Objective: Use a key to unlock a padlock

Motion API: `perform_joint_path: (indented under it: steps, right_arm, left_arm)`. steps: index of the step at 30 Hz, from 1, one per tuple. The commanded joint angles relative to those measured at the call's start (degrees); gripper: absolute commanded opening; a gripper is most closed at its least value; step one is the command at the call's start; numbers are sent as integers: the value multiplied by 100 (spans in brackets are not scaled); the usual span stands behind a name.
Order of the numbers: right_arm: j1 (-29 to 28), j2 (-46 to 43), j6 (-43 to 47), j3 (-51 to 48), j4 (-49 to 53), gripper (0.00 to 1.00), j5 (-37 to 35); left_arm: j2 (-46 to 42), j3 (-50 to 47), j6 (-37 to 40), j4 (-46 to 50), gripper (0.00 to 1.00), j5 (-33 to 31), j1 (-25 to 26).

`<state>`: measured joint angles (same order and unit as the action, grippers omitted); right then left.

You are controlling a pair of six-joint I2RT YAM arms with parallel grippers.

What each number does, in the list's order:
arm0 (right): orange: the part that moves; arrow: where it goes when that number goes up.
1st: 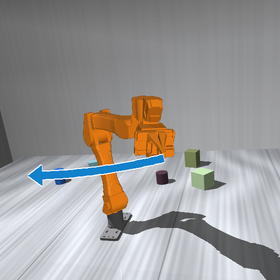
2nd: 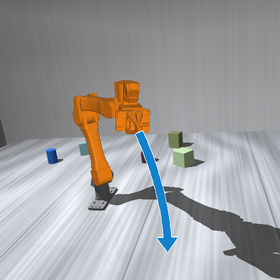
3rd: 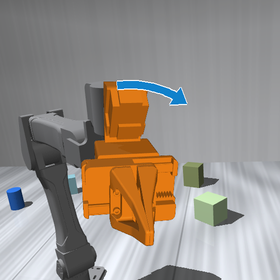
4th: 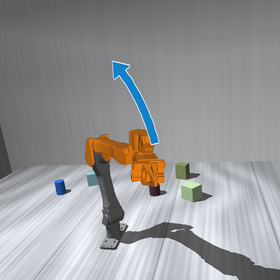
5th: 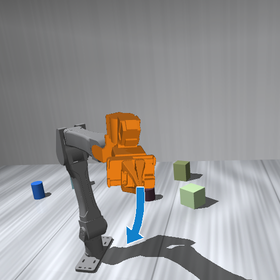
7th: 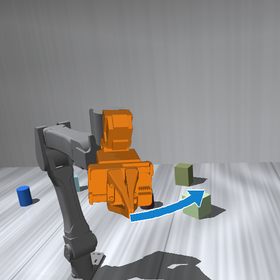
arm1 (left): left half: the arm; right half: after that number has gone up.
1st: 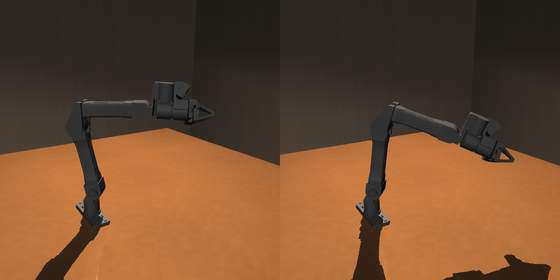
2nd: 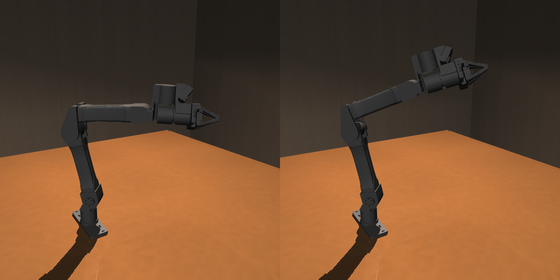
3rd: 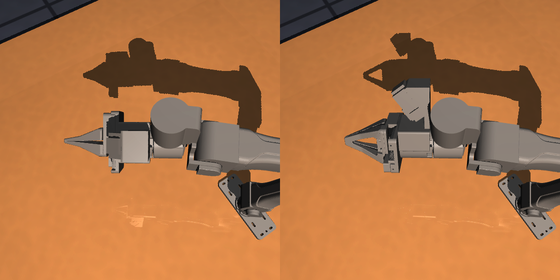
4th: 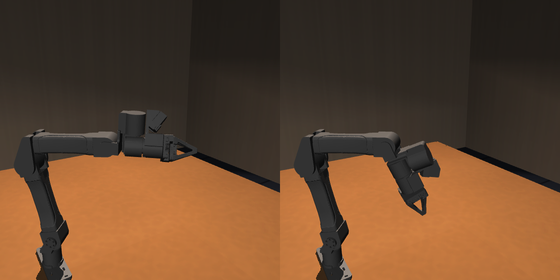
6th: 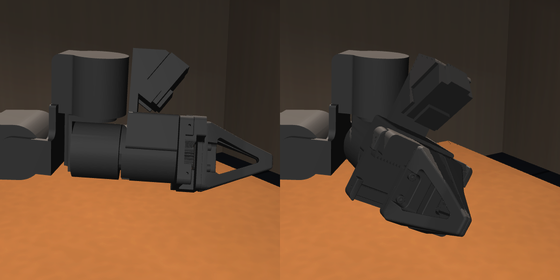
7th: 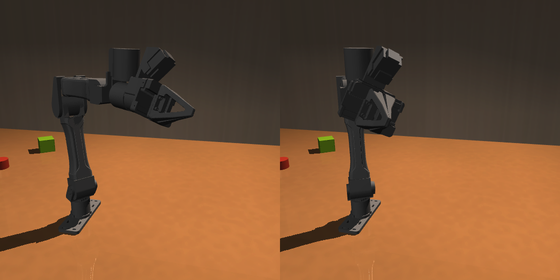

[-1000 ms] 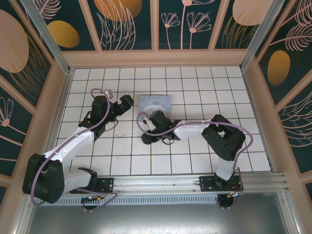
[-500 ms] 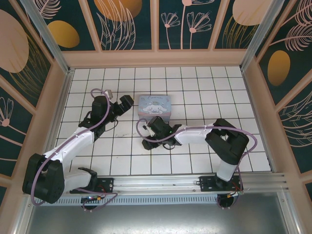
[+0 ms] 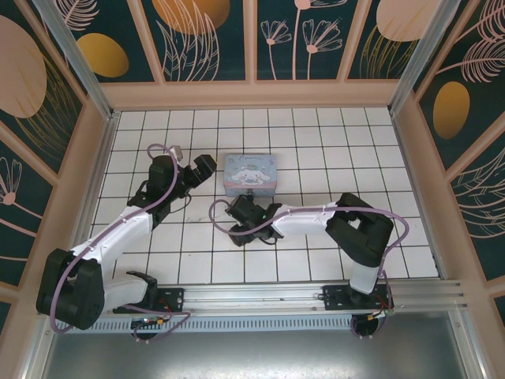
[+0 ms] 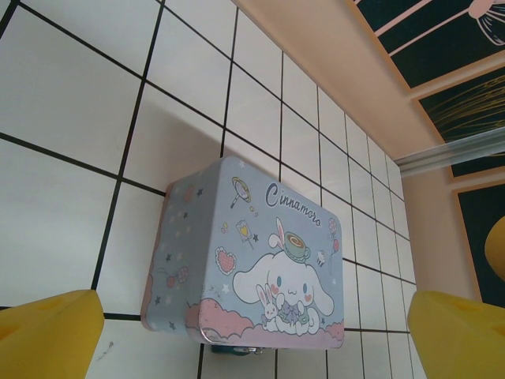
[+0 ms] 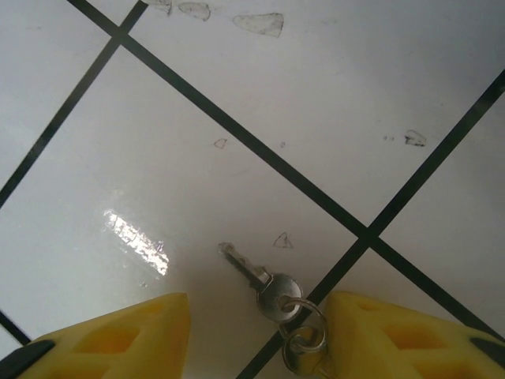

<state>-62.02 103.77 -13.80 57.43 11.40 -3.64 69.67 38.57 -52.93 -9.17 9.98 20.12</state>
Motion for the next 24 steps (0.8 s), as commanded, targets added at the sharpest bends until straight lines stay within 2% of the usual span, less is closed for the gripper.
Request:
perform_joint_path:
  steps: [1,7,9,14,16,24]
  right_arm:
    - [-96,435,95,64,508,48,-440]
    - [-161,714,88,119,529,38,-592]
    - [-162,754,79,111,510,32,-614]
    - [-138,797,79,82,451,7,-566]
    - [-126,781,79,75,419,0,-504]
    - [-3,490,-54,45,254,0,-210]
  left_arm:
    - [-85,-22,-62,-99,99,21,-52]
    - [-72,-51,-61,-120,99,27,-52]
    - [-59,-51,-56,-115,99,24,-52]
    - [-142,-86,196,-260,99,108,-52]
    - [-260,-134,339,-256,99,-18,-52]
    - [-712,-435,514,-428,99,-764,-52]
